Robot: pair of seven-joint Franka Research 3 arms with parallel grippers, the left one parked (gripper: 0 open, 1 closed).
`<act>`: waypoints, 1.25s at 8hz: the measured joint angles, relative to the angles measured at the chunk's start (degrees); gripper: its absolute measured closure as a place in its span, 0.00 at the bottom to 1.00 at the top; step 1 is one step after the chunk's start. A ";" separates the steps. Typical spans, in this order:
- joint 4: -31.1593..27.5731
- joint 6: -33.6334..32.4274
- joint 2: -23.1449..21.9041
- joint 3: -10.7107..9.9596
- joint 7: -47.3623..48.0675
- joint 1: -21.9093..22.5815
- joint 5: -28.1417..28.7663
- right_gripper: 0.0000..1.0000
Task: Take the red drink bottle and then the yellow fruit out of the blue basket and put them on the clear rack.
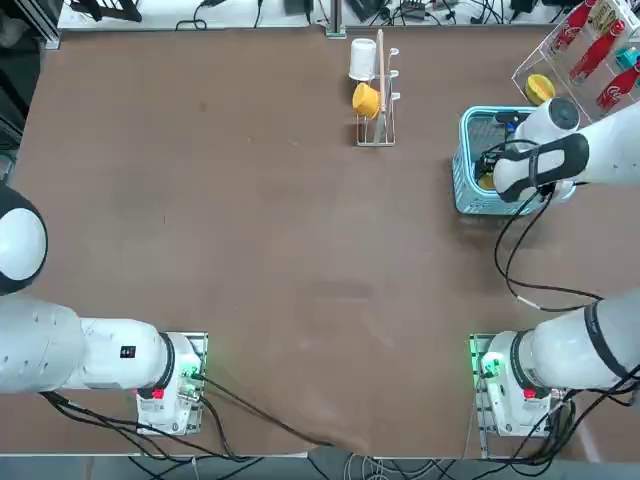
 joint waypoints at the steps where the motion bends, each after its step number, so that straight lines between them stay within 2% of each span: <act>1: 1.24 -4.51 -2.20 0.00 0.00 0.00 0.00 0.14; 3: 4.84 -15.72 -7.51 0.00 0.00 0.00 0.00 0.14; 5: 9.91 -26.60 -10.83 0.00 -0.21 0.00 -0.11 0.14; 7: 16.54 -36.62 -11.39 -0.01 -0.69 -0.03 -1.11 0.14; 10: 27.15 -51.20 -11.13 -0.27 -3.91 -0.31 -5.48 0.14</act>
